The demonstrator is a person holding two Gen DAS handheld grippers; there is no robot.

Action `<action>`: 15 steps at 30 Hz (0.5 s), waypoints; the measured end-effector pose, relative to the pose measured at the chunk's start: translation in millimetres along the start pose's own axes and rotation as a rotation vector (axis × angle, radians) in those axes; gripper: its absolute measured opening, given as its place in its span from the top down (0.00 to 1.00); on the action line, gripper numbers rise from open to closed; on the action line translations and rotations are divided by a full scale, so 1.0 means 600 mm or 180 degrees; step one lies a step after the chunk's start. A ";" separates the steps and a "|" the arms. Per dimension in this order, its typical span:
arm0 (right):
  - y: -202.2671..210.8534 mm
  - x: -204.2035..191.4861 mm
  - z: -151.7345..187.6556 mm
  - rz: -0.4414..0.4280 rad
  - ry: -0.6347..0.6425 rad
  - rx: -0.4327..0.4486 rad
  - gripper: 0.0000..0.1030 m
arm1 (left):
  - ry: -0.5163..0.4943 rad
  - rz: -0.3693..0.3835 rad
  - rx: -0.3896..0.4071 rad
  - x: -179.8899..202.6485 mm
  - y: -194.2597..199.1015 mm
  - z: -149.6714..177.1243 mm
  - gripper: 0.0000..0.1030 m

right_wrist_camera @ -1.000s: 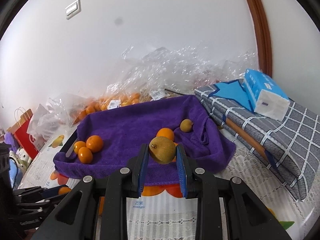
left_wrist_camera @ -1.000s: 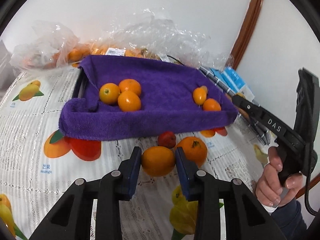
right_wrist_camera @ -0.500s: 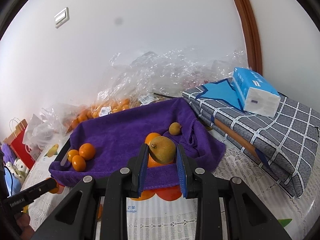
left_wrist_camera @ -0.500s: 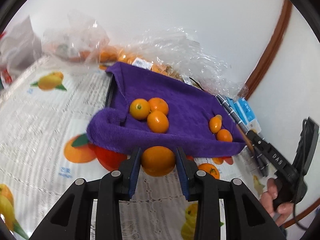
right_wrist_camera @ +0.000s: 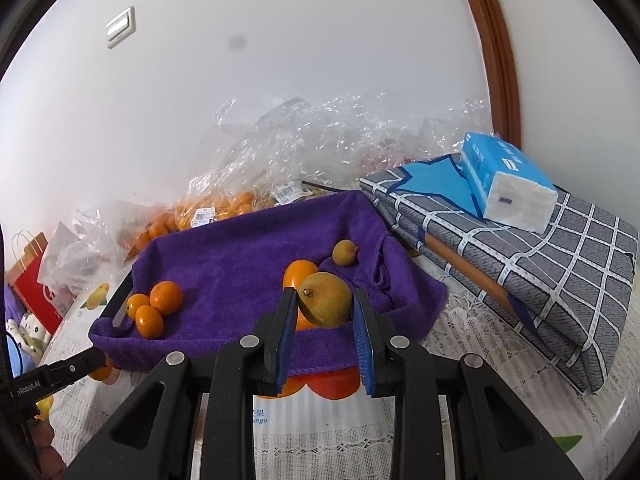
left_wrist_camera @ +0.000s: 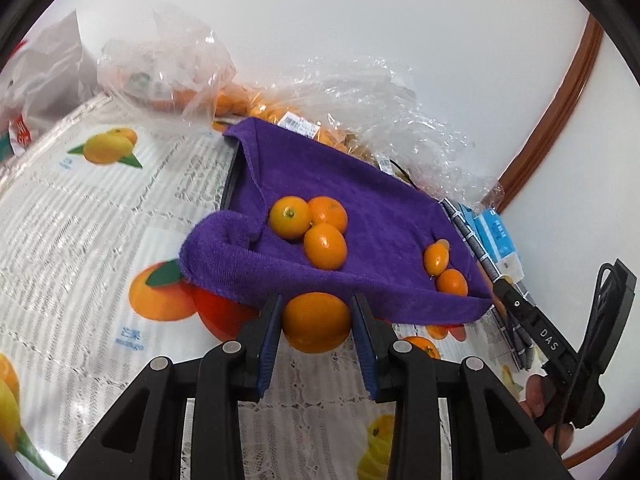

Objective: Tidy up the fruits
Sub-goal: 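Carry the pear and orange over the towel and open both grippers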

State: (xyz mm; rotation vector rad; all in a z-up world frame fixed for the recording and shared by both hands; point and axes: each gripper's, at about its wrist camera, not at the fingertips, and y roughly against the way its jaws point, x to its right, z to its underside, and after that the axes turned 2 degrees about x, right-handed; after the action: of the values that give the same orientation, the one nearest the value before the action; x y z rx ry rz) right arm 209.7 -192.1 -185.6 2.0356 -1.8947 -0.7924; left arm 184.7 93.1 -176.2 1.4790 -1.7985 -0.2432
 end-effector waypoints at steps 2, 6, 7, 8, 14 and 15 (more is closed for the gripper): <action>-0.003 0.002 0.000 0.0004 -0.0016 -0.0023 0.73 | 0.0019 -0.0024 -0.0025 -0.001 -0.003 0.001 0.68; -0.005 0.008 0.000 0.0017 -0.0075 -0.0047 0.73 | 0.0058 -0.0042 0.0025 -0.001 0.002 0.000 0.68; -0.006 0.009 0.000 0.0019 -0.0081 -0.0054 0.73 | 0.0056 -0.0054 0.0046 -0.001 0.005 0.001 0.68; -0.006 0.009 0.000 0.0016 -0.0085 -0.0060 0.73 | 0.0039 -0.0093 0.0069 0.000 0.006 0.001 0.68; -0.007 0.013 -0.001 0.0006 -0.0118 -0.0065 0.73 | 0.0034 -0.0169 0.0133 -0.002 0.012 -0.002 0.68; -0.006 0.011 -0.001 0.0003 -0.0101 -0.0059 0.73 | 0.0036 -0.0185 0.0152 -0.003 0.013 -0.002 0.68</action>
State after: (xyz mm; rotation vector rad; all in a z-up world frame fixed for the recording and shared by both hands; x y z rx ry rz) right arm 213.1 -198.4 -188.6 2.0227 -1.8980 -0.8439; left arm 179.6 97.7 -171.2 1.5646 -1.7651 -0.2220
